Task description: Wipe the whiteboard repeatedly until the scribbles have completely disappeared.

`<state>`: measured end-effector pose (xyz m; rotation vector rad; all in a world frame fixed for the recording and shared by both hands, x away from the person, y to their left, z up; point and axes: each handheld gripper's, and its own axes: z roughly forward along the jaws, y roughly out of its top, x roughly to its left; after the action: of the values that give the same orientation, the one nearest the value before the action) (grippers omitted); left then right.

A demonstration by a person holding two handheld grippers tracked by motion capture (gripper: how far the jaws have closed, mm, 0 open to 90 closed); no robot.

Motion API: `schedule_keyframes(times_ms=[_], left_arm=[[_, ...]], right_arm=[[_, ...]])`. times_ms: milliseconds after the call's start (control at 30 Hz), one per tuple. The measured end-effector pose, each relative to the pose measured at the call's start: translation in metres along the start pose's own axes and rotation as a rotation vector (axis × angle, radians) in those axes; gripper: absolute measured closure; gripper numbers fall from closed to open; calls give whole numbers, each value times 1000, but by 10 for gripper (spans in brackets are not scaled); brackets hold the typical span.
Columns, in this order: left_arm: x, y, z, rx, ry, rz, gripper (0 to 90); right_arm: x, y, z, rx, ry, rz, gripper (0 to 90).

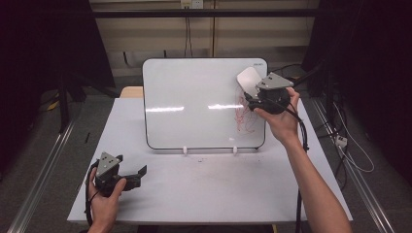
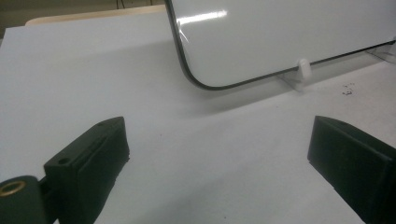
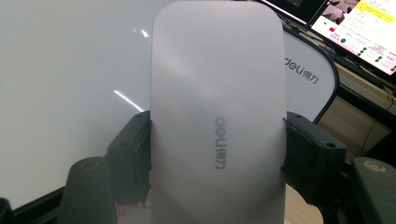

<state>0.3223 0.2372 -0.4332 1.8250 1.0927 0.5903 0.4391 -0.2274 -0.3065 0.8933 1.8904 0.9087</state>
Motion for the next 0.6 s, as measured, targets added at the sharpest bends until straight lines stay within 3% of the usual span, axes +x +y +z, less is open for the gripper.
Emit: schedule_keyframes(times_ms=[200,600], left_arm=[[-1,1,1,3,1,2,51],[-4,2,2,4,-4,9,51]], right_arm=[[5,-2,5,5,3,-12,317],[-3,7,13,17,-67,-44,317]])
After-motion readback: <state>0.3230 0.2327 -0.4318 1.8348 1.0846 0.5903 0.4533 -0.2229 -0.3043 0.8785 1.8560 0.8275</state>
